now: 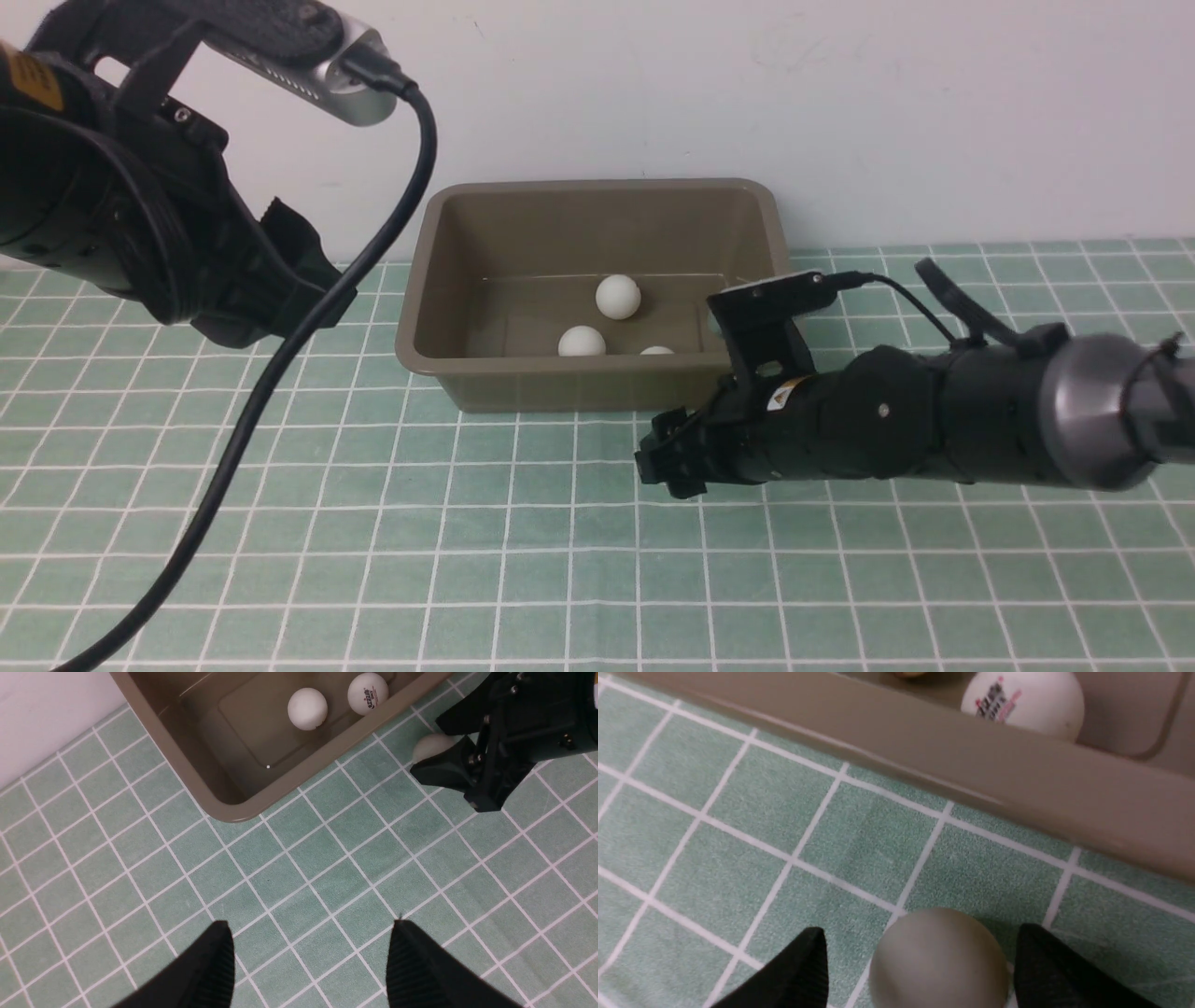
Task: Put the table tennis balls in the box on the green coffee tablecloth.
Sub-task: 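Reach for and grasp a ping pong ball on the table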
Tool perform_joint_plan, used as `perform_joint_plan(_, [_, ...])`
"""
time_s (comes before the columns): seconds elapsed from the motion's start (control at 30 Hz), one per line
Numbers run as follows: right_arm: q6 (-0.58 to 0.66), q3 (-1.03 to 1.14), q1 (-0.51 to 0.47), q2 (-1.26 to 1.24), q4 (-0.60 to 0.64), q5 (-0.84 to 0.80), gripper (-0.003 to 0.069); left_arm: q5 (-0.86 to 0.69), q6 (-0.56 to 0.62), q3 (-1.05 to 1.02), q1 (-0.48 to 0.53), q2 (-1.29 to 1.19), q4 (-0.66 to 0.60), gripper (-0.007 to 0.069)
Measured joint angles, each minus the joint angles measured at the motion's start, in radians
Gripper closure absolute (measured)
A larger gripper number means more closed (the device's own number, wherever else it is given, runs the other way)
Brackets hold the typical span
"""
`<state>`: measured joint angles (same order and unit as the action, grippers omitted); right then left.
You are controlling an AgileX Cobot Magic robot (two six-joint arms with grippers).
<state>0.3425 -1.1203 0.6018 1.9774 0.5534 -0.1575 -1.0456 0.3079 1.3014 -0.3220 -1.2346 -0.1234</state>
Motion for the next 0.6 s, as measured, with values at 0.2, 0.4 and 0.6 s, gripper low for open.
perform_joint_plan(0.2, [-0.014, -0.010, 0.000, 0.025, 0.002, -0.025, 0.0228, 0.000, 0.000, 0.000, 0.000, 0.000, 0.000, 0.0230])
perform_joint_plan(0.4, [-0.026, -0.014, 0.000, 0.017, -0.028, -0.069, 0.0299, 0.000, 0.000, 0.000, 0.000, 0.000, 0.000, 0.0230])
perform_joint_plan(0.6, [-0.029, -0.014, 0.000, -0.063, -0.142, -0.175, 0.0299, 0.000, 0.000, 0.000, 0.000, 0.000, 0.003, 0.0230])
